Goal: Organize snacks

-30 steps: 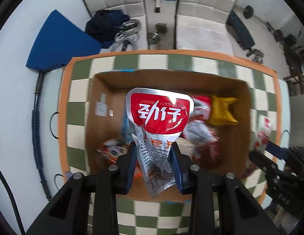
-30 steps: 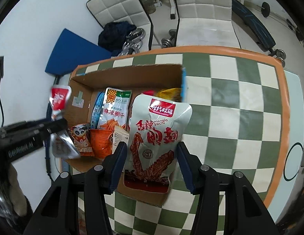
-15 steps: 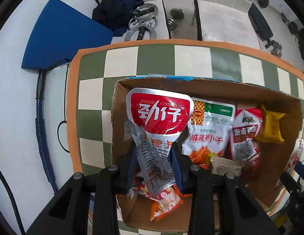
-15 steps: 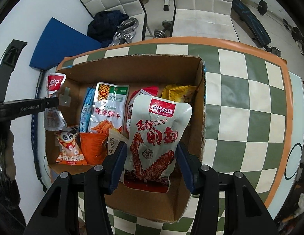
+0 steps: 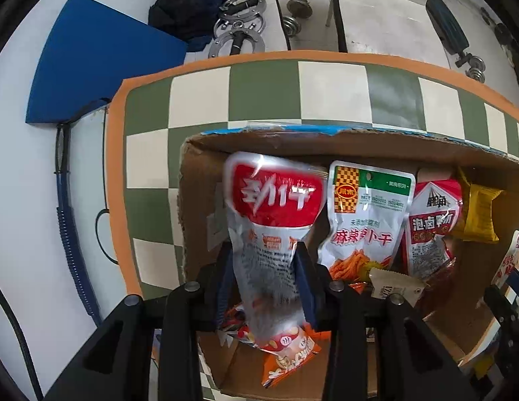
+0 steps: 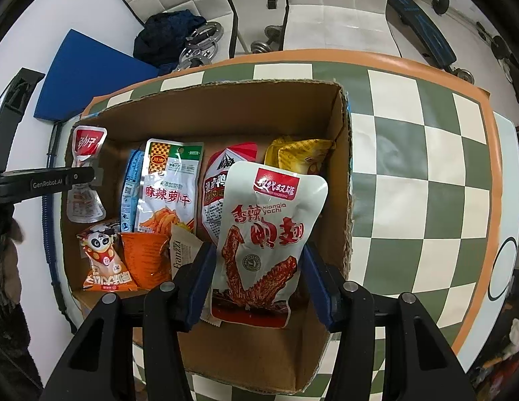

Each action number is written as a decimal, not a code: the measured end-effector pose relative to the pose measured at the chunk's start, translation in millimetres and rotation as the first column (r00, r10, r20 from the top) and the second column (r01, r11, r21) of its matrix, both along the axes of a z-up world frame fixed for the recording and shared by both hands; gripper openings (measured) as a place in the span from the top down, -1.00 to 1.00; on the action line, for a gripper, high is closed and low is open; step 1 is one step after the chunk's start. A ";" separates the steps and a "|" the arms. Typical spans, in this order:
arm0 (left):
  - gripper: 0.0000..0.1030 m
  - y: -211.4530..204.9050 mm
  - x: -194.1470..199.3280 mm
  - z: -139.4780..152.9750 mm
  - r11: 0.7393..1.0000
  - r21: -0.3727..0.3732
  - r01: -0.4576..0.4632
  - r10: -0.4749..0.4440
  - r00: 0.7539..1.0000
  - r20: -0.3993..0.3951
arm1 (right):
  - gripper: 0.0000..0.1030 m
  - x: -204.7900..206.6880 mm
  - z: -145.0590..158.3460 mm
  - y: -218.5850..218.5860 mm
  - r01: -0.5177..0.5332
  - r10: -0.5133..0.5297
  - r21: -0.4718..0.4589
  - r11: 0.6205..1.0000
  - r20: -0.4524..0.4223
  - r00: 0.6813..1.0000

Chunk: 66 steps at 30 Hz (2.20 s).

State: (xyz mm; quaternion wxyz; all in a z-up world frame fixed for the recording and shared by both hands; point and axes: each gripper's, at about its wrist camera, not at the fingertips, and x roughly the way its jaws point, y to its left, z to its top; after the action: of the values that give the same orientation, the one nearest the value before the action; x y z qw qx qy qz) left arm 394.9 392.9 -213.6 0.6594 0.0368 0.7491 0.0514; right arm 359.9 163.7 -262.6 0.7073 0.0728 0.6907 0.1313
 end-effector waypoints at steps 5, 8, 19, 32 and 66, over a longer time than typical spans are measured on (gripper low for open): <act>0.20 2.6 2.1 3.1 1.000 -0.006 -0.013 0.013 1.000 0.021 | -0.29 2.6 -3.7 -2.9 0.018 -0.019 -0.018 1.000 -0.019 1.000; -0.09 4.6 3.9 7.1 0.999 -0.021 -0.027 0.028 0.999 0.034 | -0.61 3.3 0.3 -2.8 0.020 -0.020 -0.029 0.999 -0.007 1.000; -0.81 -15.1 -20.5 46.6 0.999 -0.036 0.004 0.002 0.988 0.157 | -0.84 0.1 19.4 2.7 0.027 -0.024 -0.060 0.998 0.050 0.998; -0.81 -32.4 -76.2 70.5 0.995 -0.097 -0.010 0.034 0.970 0.240 | -0.88 -40.4 43.2 -6.4 0.061 -0.055 -0.054 0.997 0.111 0.992; -0.81 -67.1 -255.0 238.4 0.993 -0.113 0.039 0.036 0.802 0.596 | -0.89 -218.3 213.5 -53.8 0.119 -0.126 0.045 0.992 0.434 0.892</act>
State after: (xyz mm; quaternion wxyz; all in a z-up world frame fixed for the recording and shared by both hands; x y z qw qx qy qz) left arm 139.9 325.9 24.8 0.8627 -0.0204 0.5051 0.0148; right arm 141.6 109.9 -49.1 0.8500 0.0911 0.5080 0.1054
